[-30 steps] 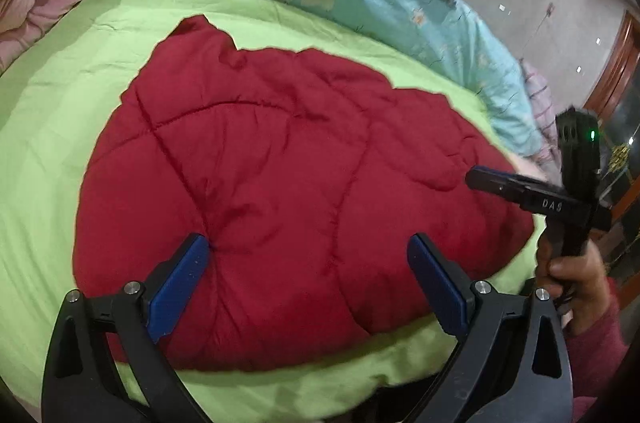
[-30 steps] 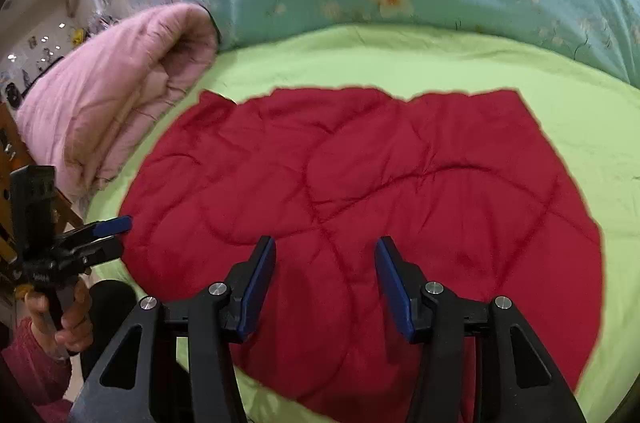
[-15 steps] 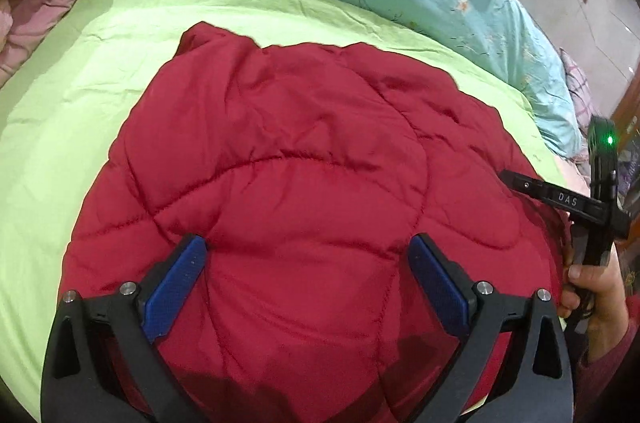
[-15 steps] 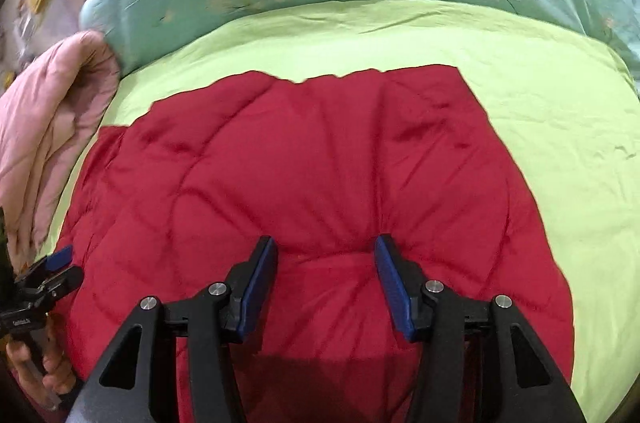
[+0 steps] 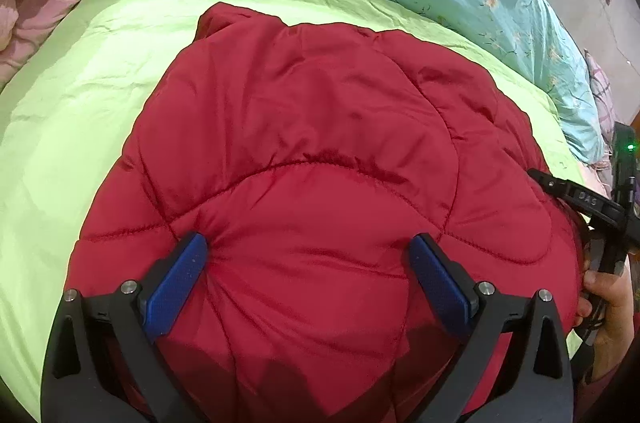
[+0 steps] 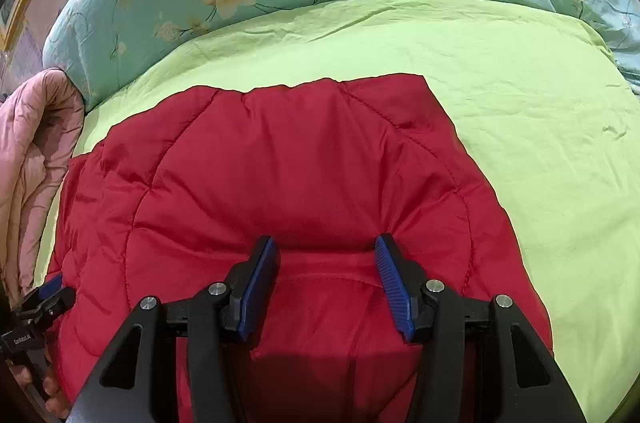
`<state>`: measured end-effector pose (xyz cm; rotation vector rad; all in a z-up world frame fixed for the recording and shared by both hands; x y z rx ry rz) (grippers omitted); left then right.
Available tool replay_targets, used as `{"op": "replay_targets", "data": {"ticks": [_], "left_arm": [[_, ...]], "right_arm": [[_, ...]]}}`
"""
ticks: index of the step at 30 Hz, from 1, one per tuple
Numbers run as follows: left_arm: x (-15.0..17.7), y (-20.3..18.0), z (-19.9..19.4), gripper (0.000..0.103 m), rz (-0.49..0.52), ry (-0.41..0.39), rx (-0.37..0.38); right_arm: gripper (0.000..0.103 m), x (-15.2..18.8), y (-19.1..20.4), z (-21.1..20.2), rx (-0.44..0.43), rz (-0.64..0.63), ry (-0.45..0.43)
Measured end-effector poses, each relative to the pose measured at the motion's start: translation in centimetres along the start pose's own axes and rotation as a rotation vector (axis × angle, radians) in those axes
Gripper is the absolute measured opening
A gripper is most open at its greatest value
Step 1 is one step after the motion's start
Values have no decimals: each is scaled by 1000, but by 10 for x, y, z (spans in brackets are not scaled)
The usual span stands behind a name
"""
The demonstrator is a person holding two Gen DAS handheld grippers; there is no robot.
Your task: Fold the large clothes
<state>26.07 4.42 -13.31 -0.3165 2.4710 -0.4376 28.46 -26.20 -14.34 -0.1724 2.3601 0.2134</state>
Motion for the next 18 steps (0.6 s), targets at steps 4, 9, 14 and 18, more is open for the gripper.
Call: {"op": "replay_targets", "data": {"ticks": [4, 9, 14, 18], "left_arm": [[0, -4, -19, 102, 3, -18, 0], [12, -15, -52, 102, 10, -29, 62], [46, -25, -84, 102, 51, -33, 94], [62, -29, -88, 102, 72, -21, 95]], "right_arm": [[56, 0, 7, -31, -9, -3, -43], [72, 23, 27, -101, 3, -73, -122], [71, 63, 40, -126, 21, -106, -94], [71, 83, 44, -129, 24, -111, -78]]}}
Point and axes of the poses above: each gripper's, at about its wrist camera, not at the fingertips, and z roughly the way its jaws point, y to its left, x to its underside, the point moved 5 cm from there along z, roughly the way its jaws point, and after that the axes turned 15 degrees about -z, right-handed, at the moved point
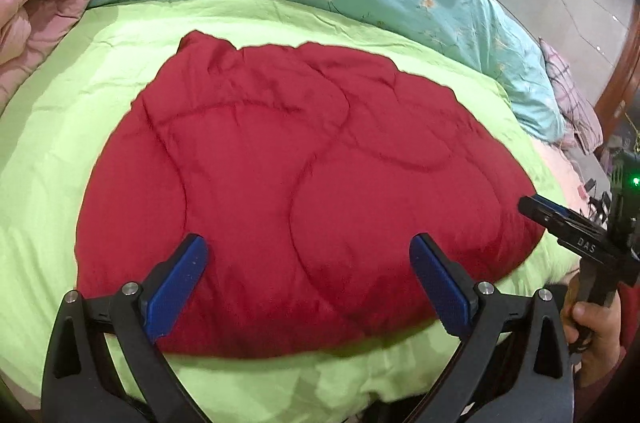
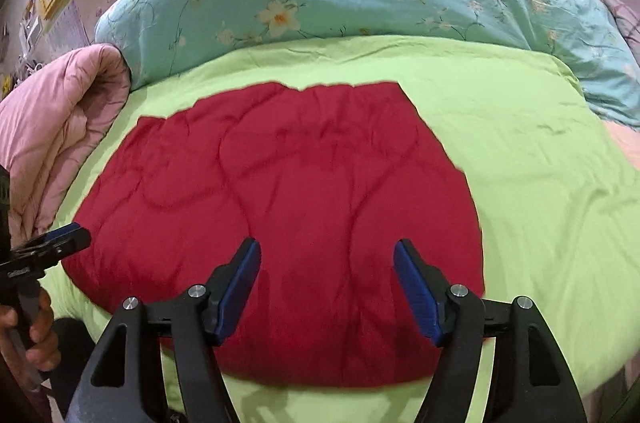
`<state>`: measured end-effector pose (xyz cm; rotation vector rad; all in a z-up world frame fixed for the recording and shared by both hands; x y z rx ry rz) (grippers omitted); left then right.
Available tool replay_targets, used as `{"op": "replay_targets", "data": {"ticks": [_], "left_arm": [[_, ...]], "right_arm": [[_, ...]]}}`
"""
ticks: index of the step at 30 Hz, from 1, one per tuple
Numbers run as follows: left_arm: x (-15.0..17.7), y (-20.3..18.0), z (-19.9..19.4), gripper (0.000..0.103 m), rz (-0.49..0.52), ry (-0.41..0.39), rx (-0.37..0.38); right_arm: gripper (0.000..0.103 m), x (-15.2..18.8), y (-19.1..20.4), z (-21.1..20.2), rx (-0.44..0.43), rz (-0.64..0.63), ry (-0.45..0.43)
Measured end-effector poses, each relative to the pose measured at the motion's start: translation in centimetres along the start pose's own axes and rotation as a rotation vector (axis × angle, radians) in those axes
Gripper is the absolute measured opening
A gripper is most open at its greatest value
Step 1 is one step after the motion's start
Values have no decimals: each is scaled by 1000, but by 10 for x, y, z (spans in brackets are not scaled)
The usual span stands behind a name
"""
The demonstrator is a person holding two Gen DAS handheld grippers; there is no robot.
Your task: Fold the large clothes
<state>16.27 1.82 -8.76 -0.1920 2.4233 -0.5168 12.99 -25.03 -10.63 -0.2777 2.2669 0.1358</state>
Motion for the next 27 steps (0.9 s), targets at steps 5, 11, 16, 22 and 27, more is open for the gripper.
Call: {"op": "replay_targets", "data": {"ticks": [5, 11, 16, 22, 27], "left_arm": [[11, 2, 19, 102, 47, 15, -96], [17, 2, 32, 103, 46, 20, -148], [21, 4, 34, 103, 41, 23, -153], [24, 5, 34, 103, 44, 19, -160], [25, 6, 35, 103, 47, 18, -162]], "right_arm": [[71, 11, 0, 20, 13, -6, 45], [74, 21, -1, 31, 10, 4, 51], [74, 25, 0, 29, 9, 15, 44], [75, 29, 3, 27, 24, 9, 52], [75, 31, 3, 27, 24, 12, 51]]}}
Point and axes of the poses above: each gripper's, at about its wrist camera, not at the fingertips, and z roughly the way its jaws point, y to its left, x to its underside, the point moved 5 cm from there along z, roughly the way its jaws point, and after that the axes turned 15 degrees about -z, right-handed, at the moved point
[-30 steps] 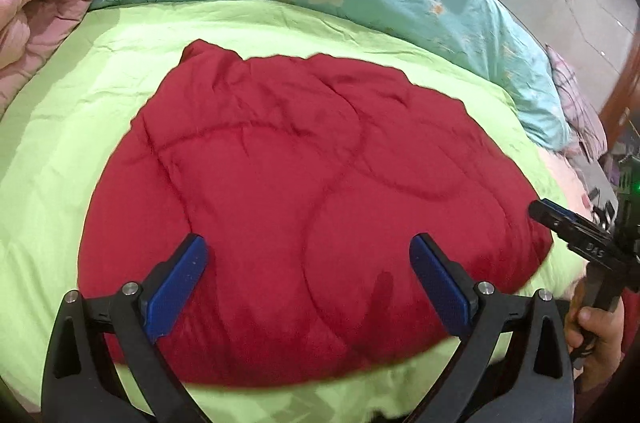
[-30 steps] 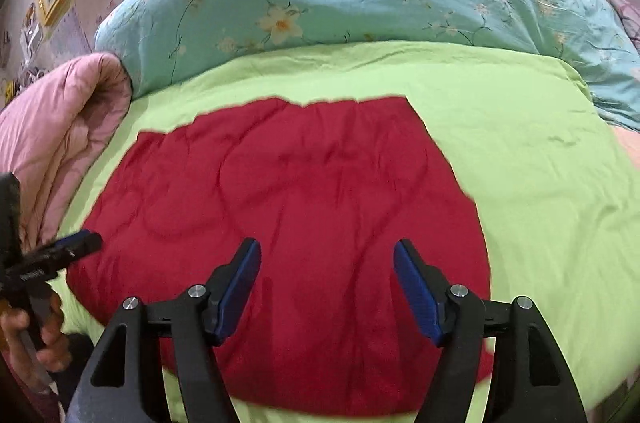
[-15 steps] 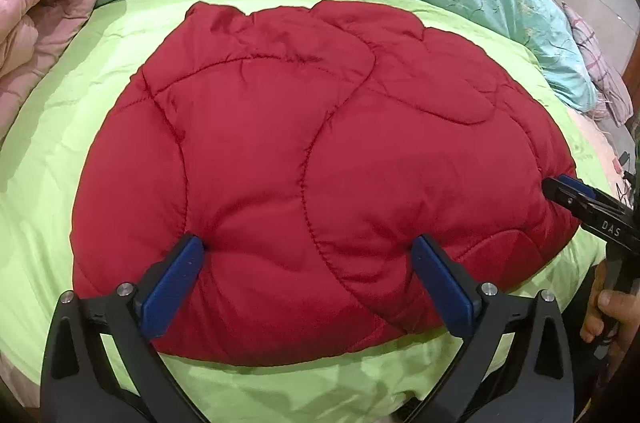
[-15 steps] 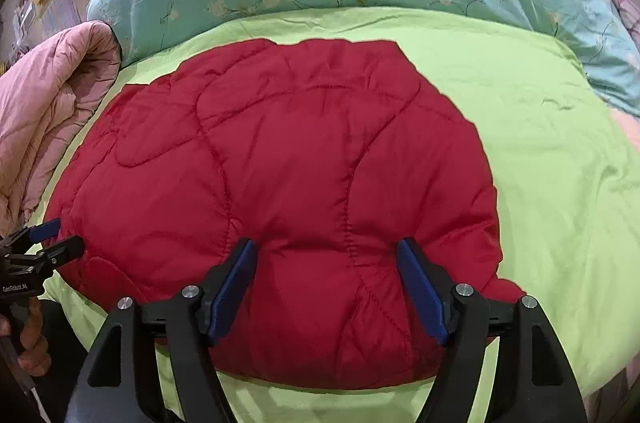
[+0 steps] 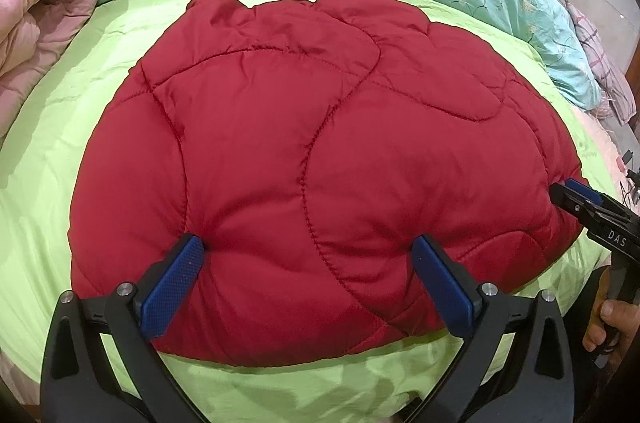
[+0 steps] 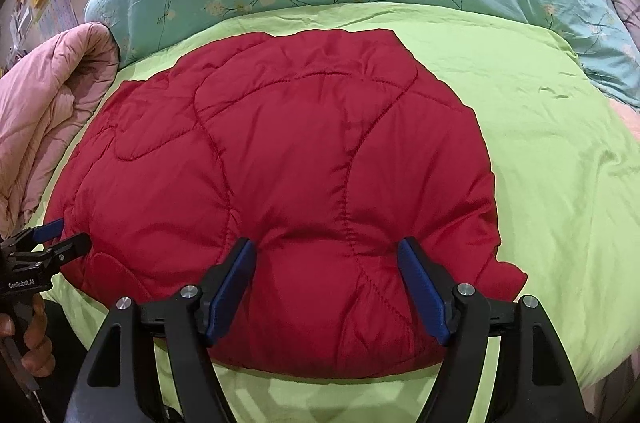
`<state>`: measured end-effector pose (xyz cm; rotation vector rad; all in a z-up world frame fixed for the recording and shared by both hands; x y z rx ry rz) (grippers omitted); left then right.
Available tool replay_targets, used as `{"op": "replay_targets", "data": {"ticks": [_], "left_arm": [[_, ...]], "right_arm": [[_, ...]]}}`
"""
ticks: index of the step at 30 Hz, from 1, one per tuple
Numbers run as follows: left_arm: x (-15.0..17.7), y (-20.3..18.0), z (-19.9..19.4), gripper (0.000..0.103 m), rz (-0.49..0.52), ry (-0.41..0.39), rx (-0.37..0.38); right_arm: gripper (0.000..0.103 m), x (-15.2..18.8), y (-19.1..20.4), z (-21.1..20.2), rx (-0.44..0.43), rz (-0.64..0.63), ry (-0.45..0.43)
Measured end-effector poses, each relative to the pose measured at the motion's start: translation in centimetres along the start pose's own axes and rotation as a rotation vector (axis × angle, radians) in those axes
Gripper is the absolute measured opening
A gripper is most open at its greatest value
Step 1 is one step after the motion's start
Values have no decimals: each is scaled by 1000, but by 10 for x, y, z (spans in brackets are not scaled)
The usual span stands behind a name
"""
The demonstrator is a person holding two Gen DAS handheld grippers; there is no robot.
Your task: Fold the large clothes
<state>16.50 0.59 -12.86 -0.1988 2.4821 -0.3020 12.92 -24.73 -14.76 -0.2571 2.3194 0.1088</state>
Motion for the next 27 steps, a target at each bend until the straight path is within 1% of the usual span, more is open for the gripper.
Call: {"op": "replay_targets", "data": {"ticks": [9, 14, 16, 17, 20, 21, 23, 25, 27], "left_arm": [[0, 1, 2, 103, 3, 2, -3], [-1, 2, 2, 103, 0, 12, 0], [-3, 2, -5, 103, -2, 12, 12], [-6, 4, -13, 103, -10, 8, 35], [-17, 14, -30, 103, -59, -15, 76], [-23, 20, -36, 103, -82, -33, 80], [-40, 35, -41, 103, -125, -71, 53], [-55, 47, -36, 103, -152, -77, 18], [-65, 56, -26, 103, -172, -68, -3]], "right_arm": [[76, -5, 0, 1, -14, 0, 26], [76, -3, -1, 3, -21, 2, 16], [76, -6, -1, -1, -19, 6, 26], [76, -9, -1, -6, -23, 9, 22], [76, -28, -7, -29, -82, 28, -51], [76, -35, -11, -33, -74, 30, -63], [76, -56, -27, -34, -52, 36, -78], [76, -75, -45, -21, -17, 42, -60], [76, -90, -63, 7, -7, 70, -6]]}}
Point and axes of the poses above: each gripper's, at about its wrist camera, not at the fingertips, and z roughly the way its jaws point, y to its left, x to its underside, the point moved 5 cm from there along z, roughly the way its jaws point, and after that the axes turned 15 degrees about -z, right-handed, at the moved point
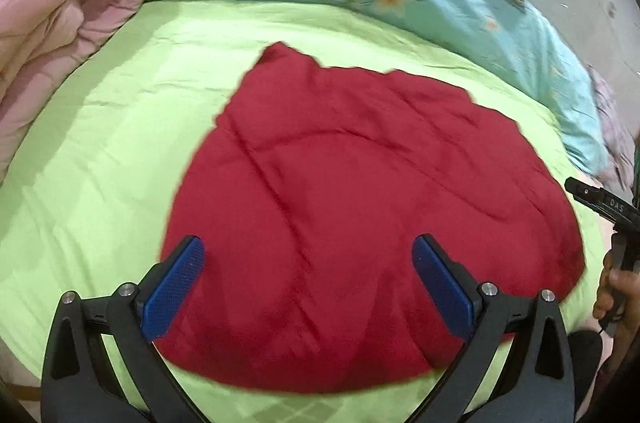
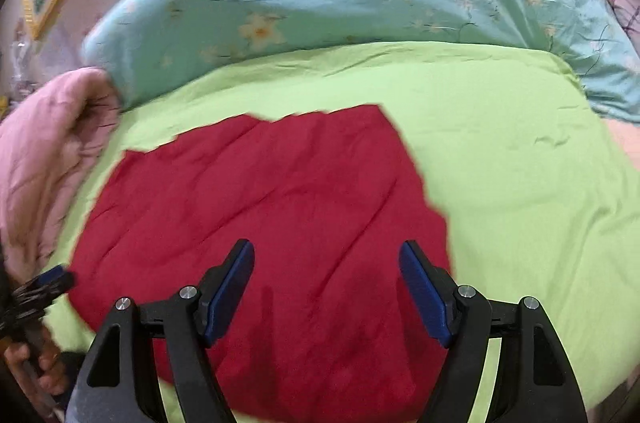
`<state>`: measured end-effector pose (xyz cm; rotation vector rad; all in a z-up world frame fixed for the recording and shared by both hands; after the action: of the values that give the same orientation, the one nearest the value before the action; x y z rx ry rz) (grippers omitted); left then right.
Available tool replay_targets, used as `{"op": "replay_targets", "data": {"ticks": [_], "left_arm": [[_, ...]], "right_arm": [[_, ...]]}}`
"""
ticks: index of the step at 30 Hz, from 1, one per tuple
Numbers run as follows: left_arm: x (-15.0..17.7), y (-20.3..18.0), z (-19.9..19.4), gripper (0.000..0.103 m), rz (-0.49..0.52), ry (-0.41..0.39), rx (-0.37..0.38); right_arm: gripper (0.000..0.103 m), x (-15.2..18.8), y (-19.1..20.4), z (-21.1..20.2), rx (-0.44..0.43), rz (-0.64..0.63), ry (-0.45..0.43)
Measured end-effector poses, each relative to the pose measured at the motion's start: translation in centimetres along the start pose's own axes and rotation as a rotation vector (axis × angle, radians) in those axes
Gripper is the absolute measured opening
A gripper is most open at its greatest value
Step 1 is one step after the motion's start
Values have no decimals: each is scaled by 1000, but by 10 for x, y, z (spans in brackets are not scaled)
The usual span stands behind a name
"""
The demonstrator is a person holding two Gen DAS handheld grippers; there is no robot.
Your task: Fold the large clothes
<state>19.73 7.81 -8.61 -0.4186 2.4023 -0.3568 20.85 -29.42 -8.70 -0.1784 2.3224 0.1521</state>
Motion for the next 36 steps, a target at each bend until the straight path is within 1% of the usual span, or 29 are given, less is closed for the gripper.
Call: {"op": "replay_targets", "data": {"ticks": [2, 4, 5, 6, 7, 10, 12, 14, 17, 18, 19, 21, 23, 24, 25, 26, 28, 29, 30, 31, 33, 36], "left_arm": [[-10, 7, 20, 103, -21, 28, -35], [-17, 10, 35, 103, -28, 40, -63], [-16, 10, 37, 103, -33, 40, -66], [-19, 10, 43, 103, -37, 43, -72], [-21, 8, 48, 103, -38, 45, -80], [-27, 3, 57, 103, -34, 40, -103], [-31, -1, 64, 103, -24, 37, -124], [-34, -1, 73, 103, -21, 42, -141], [-35, 3, 86, 103, -28, 63, -173], [-37, 4, 86, 103, -27, 65, -177], [-37, 4, 86, 103, -26, 68, -182], [-38, 5, 86, 103, -21, 67, -183], [-37, 6, 86, 103, -19, 64, -182], [-37, 7, 86, 103, -20, 63, -181], [-37, 8, 86, 103, -19, 62, -182], [-37, 7, 86, 103, -18, 61, -182], [-37, 8, 87, 103, -17, 61, -182], [-38, 7, 87, 103, -17, 61, -183], [-37, 6, 87, 103, -16, 61, -183], [-37, 7, 88, 103, -15, 61, -184], [-37, 6, 88, 103, -10, 59, -189], [-36, 6, 83, 103, -4, 55, -200]], "right_arm": [[76, -9, -16, 27, 3, 41, 49], [78, -12, -26, 53, 17, 44, 114], [78, -13, -28, 68, -9, 44, 147], [72, -13, -28, 76, -52, 55, 144], [54, -14, -29, 80, -64, 56, 141], [18, -21, -34, 76, -40, 62, 110], [13, -26, -38, 69, -20, 69, 65], [12, -25, -41, 73, 5, 84, 56], [14, -16, -36, 95, 28, 55, 118], [21, -17, -36, 93, 38, 65, 114], [25, -19, -40, 88, 48, 71, 106], [27, -23, -38, 62, 80, 78, 47], [29, -22, -30, 34, 94, 58, -19], [35, -19, -21, 18, 86, 45, -54], [43, -18, -15, 12, 73, 34, -68], [46, -12, -5, 3, 55, 8, -80], [46, -3, 11, 1, 25, -33, -70], [45, 4, 17, 8, 17, -55, -37], [45, 11, 20, 19, 30, -76, 0], [45, 14, 18, 30, 33, -85, 17], [45, 19, 12, 41, 21, -59, 8], [45, 14, 8, 41, 21, -34, 14]]}}
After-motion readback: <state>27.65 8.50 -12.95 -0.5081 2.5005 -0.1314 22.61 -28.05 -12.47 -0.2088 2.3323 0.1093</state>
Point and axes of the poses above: each gripper's, at about its wrist camera, not at the fingertips, and z roughly the way its jaws point, y to its left, x to its underside, the point moved 5 cm from there along z, roughly the way its jaws point, and after that the axes turned 15 degrees about -z, right-handed, at the moved point
